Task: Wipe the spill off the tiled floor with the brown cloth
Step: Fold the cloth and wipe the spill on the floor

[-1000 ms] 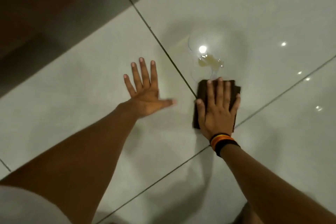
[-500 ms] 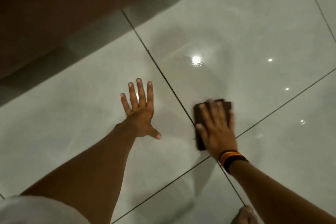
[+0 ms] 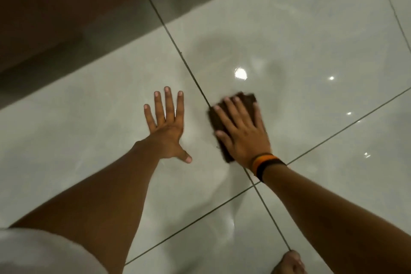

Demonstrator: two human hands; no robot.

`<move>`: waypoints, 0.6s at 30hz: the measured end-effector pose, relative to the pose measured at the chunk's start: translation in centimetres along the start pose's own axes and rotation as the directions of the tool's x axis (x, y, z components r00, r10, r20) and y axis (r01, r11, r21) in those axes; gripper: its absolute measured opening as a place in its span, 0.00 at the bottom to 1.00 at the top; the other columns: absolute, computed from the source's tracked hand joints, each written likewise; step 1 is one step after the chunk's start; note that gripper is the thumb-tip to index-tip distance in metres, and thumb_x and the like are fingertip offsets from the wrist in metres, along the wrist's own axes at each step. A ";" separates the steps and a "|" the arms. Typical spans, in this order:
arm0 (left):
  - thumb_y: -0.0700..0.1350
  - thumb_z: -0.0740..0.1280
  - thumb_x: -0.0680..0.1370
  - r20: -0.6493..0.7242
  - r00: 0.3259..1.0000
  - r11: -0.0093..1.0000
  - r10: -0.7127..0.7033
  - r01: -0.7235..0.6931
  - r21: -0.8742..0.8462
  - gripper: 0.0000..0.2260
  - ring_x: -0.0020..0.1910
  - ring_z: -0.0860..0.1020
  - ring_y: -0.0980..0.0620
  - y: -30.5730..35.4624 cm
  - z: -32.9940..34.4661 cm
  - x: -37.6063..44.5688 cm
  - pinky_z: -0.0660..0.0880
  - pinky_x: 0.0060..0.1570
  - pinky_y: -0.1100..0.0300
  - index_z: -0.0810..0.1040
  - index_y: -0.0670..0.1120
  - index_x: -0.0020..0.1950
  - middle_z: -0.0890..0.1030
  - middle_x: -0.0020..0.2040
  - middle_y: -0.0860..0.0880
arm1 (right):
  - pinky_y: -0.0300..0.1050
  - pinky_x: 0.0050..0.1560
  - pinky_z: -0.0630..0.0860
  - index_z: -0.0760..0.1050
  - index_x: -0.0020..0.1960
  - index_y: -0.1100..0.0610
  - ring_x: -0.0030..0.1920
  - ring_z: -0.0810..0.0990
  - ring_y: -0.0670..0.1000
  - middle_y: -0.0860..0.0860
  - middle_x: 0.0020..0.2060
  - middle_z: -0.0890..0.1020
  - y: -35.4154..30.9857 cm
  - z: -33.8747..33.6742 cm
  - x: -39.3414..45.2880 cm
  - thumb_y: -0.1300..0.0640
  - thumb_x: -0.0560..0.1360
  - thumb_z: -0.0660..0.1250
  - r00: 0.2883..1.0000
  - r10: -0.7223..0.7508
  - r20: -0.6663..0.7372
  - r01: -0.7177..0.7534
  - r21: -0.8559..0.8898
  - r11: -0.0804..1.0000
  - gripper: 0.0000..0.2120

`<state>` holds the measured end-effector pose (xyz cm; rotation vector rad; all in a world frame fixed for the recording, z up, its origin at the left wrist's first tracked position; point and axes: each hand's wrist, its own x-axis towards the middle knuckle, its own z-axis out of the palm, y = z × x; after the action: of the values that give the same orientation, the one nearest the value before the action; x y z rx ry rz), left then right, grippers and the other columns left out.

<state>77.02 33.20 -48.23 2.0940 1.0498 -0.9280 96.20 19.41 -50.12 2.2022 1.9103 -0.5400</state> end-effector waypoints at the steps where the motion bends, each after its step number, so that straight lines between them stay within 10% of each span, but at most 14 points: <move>1: 0.70 0.80 0.57 0.002 1.000 1.000 -0.007 0.007 0.007 0.79 0.73 0.20 0.30 0.0 0.0 0.0 0.31 0.74 0.29 0.16 0.45 0.74 0.17 0.74 0.35 | 0.70 0.79 0.49 0.51 0.84 0.47 0.84 0.50 0.56 0.53 0.84 0.53 1.6 0.1 -1.2 0.39 0.83 0.48 0.997 0.078 0.008 -0.078 0.023 0.997 0.31; 7: 0.70 0.80 0.57 -0.013 1.000 1.000 0.002 -0.001 0.023 0.79 0.74 0.21 0.29 -0.2 0.3 0.0 0.32 0.74 0.27 0.18 0.43 0.76 0.19 0.75 0.33 | 0.72 0.78 0.42 0.45 0.84 0.49 0.84 0.43 0.58 0.55 0.84 0.47 2.1 -3.2 10.0 0.39 0.82 0.44 0.849 0.527 -0.031 -0.505 0.243 0.828 0.33; 13: 0.69 0.81 0.57 -0.061 0.998 1.000 0.027 -0.026 0.011 0.78 0.75 0.22 0.30 -0.2 0.4 -0.3 0.33 0.75 0.28 0.20 0.44 0.77 0.20 0.77 0.35 | 0.71 0.79 0.46 0.50 0.84 0.50 0.84 0.49 0.59 0.56 0.84 0.53 -4.9 -1.0 5.9 0.41 0.84 0.46 0.997 -0.043 -0.070 0.044 0.010 0.999 0.31; 18: 0.68 0.82 0.57 -0.055 0.997 0.999 0.054 -0.054 0.001 0.79 0.74 0.20 0.31 -0.6 0.8 -0.4 0.32 0.74 0.27 0.19 0.45 0.77 0.18 0.75 0.36 | 0.70 0.79 0.48 0.50 0.84 0.47 0.84 0.49 0.57 0.54 0.84 0.52 -0.6 2.0 -4.2 0.39 0.84 0.46 0.997 0.078 0.028 -0.079 0.010 0.997 0.31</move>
<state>76.12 32.75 -48.47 2.1476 1.0163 -0.8476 94.83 14.90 -50.30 2.2534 1.8030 -0.5657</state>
